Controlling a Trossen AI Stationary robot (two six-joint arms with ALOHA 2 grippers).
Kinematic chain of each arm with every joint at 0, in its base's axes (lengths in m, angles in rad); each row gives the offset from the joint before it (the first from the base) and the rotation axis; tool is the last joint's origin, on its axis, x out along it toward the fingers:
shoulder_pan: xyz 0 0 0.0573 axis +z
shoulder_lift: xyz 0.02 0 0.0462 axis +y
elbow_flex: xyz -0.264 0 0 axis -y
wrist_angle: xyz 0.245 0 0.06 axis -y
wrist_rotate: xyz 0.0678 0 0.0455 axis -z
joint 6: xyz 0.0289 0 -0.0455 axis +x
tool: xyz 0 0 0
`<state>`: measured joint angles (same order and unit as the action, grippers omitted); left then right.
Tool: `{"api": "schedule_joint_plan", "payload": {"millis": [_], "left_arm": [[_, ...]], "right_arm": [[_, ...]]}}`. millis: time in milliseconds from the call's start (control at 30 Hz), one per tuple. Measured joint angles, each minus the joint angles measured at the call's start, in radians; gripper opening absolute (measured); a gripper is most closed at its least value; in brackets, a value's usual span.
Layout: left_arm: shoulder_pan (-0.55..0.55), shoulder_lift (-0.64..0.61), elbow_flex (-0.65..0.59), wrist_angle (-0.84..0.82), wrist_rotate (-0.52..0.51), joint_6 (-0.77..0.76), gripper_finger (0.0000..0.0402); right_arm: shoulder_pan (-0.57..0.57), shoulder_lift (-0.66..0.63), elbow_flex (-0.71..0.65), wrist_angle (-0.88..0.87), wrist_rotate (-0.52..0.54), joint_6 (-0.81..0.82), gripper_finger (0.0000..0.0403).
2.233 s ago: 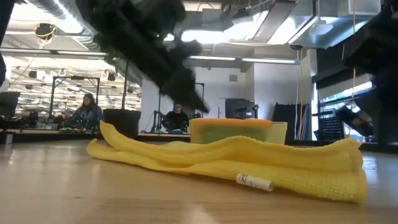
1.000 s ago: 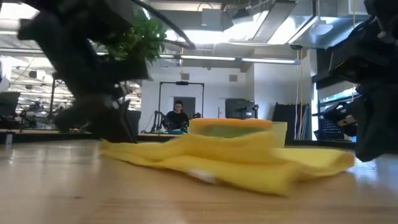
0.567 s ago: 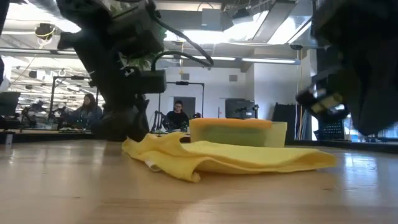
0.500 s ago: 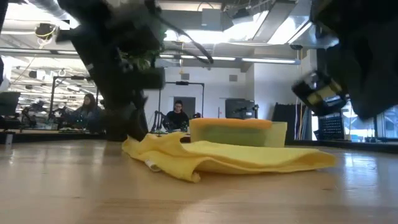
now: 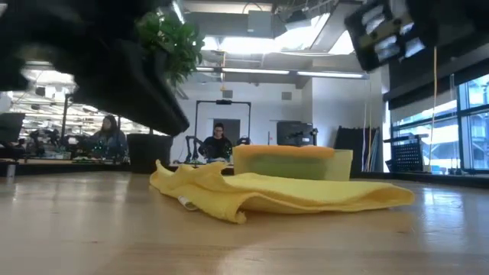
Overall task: Fold microfiber towels
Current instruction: Fold the yellow microfiber towel
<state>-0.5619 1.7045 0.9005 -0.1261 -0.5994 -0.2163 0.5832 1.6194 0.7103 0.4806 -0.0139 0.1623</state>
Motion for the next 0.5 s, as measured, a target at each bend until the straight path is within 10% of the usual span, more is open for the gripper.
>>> {"api": "schedule_joint_plan", "payload": {"millis": [267, 500], "left_arm": [[-0.078, 0.066, 0.001, 0.068, -0.180, -0.066, 0.0078], [-0.073, 0.115, 0.002, 0.124, -0.163, -0.142, 0.0078]], "right_arm": [[0.029, 0.109, 0.061, -0.014, 0.152, -0.200, 0.0034], [0.026, 0.206, 0.127, -0.037, 0.206, -0.279, 0.0128]]}}
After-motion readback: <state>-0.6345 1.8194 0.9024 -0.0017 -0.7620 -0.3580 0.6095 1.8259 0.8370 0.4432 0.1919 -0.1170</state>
